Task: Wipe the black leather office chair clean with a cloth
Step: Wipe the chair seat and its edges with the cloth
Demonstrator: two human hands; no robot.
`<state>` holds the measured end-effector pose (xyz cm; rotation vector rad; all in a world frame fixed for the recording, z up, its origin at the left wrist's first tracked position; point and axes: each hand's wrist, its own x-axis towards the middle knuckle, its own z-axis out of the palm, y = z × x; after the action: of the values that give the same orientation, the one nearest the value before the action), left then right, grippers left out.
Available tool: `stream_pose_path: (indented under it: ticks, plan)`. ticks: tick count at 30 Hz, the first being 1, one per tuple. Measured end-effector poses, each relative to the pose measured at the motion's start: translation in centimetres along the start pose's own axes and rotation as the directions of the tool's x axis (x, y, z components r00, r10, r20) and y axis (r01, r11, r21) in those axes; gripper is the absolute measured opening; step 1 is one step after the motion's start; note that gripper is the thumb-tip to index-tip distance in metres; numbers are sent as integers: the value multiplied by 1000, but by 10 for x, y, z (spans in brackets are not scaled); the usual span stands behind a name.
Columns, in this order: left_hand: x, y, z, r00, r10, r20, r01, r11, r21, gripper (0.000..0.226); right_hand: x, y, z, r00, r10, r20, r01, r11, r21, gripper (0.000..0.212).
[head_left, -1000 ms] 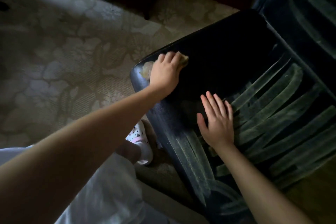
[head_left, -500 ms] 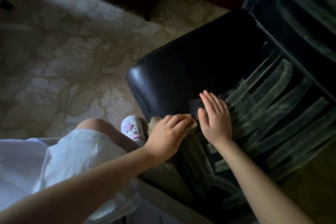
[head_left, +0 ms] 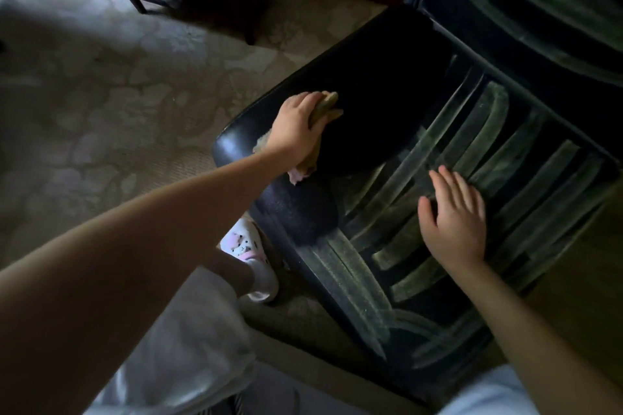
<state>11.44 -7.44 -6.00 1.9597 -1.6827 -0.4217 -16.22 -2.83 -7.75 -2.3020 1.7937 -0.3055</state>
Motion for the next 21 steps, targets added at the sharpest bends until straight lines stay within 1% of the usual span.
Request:
stream_pose_path:
  ticks: [2,4,10,18,21]
  plan:
    - [-5,-1,12,999,44,-13,-42,996,82,45,-2,1,5,1000,14,-28,-14,1000,-3,62]
    - [-12,0,17,997,64,-31,-61,993,106,45,-1,-1,7,999,1,-38,-1,1000,-4,59]
    - [-31,10,16,997,74,29,-76,996,54,47,-1,2,8,998,-20,-62,19,1000,-11,56]
    - [-103,42,29,969,203,139,-203,979,-15,42,-3,5,11,993,-44,-112,40,999,-35,52]
    - [-135,54,40,952,255,170,-241,966,-97,41,-1,6,10,992,-51,-113,48,999,-26,52]
